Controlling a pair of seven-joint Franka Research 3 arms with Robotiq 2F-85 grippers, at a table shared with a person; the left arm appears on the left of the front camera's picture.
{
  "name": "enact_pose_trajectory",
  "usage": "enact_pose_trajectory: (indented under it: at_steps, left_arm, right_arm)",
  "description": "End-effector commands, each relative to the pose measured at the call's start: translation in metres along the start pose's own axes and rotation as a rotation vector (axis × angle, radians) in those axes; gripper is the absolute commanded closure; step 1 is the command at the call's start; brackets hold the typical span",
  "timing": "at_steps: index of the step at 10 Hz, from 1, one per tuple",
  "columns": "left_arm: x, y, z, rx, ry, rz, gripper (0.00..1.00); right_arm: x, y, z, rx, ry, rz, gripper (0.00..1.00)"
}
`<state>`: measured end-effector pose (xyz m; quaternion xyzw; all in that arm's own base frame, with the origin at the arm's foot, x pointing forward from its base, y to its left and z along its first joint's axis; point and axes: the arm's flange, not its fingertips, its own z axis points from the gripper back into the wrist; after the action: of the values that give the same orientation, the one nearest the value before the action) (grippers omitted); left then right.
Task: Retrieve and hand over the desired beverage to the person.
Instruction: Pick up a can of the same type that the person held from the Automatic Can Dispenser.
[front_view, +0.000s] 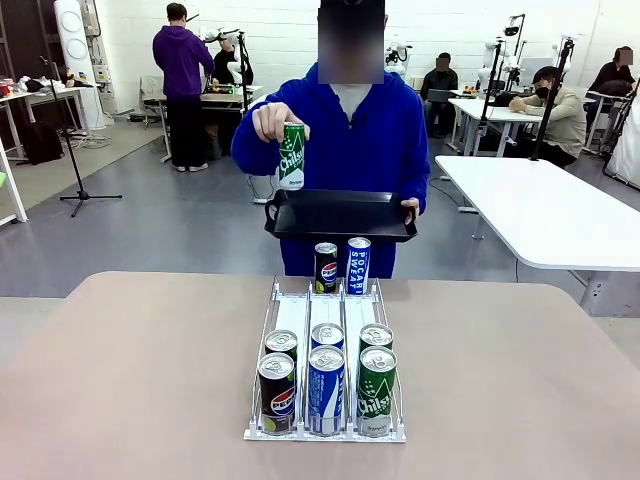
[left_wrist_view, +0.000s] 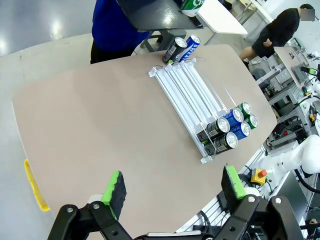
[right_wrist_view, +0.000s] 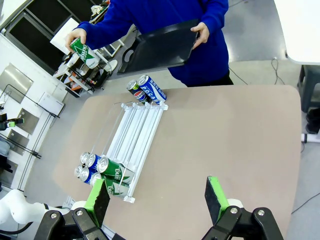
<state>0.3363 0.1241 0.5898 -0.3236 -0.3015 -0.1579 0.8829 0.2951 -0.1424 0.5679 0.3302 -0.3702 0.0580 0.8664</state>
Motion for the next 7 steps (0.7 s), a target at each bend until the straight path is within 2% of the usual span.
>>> enact_pose_trajectory:
  at_steps: [1,7]
  left_arm:
    - [0.0013,0.0019,0.0008,-0.013,-0.009,-0.022,0.0]
    - [0.0013,0.0019,0.0008,-0.013,-0.009,-0.022,0.0]
  right_arm:
    - [0.0022,-0.0021,-0.002,0.017,-0.013,0.009,0.0]
    - [0.0022,-0.0021,-0.002,0.017,-0.013,0.009,0.0]
